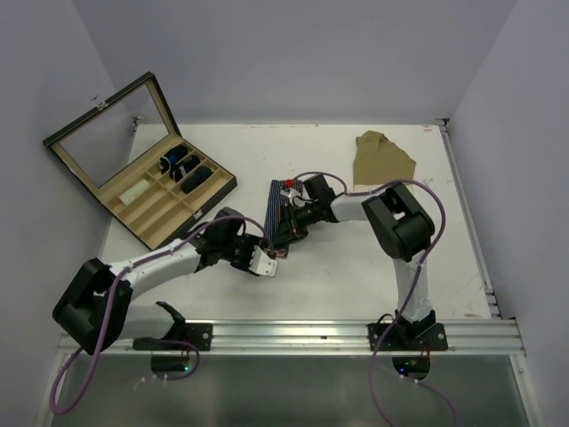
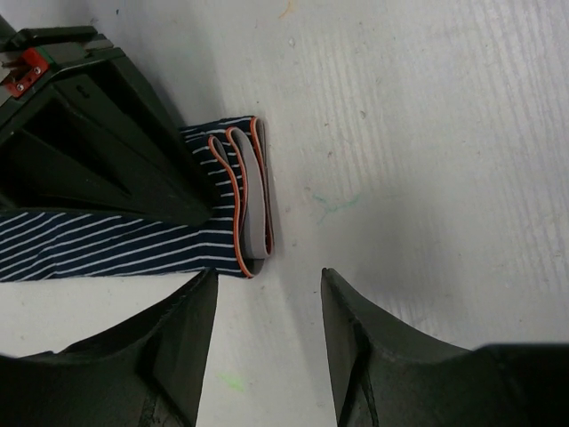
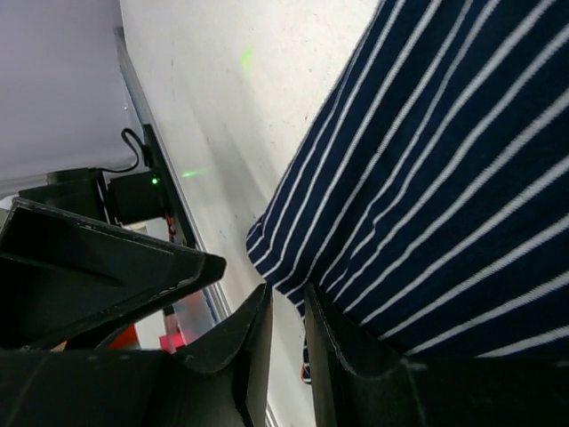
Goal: Roll the underwear
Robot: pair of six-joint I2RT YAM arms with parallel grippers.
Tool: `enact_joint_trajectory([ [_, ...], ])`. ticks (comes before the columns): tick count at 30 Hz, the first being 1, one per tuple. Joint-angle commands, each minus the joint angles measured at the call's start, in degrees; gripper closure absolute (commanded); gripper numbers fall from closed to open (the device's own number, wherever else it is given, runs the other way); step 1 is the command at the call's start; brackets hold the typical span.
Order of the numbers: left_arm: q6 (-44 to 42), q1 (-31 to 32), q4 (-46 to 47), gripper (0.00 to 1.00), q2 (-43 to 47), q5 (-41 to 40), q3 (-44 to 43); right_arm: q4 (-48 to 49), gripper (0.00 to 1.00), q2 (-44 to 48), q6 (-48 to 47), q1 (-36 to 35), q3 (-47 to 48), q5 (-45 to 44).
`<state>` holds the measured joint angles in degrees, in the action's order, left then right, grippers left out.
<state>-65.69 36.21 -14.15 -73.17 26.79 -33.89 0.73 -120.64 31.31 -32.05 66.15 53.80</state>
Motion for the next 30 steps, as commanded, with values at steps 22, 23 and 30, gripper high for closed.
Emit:
enact_joint_trajectory([
  [22,-0.05,3.61,2.82,0.46,-3.91,3.63,-4.96,0.51,0.73,5.60,2.71,1.38,1.35,1.58],
  [23,-0.23,3.52,2.64,0.46,-4.09,3.54,-5.22,-0.11,0.73,5.33,2.27,1.38,0.91,0.70],
  [30,-1.90,3.52,2.90,0.47,-7.95,2.39,-5.83,-3.01,0.75,-1.95,-1.25,1.38,0.47,-3.44],
])
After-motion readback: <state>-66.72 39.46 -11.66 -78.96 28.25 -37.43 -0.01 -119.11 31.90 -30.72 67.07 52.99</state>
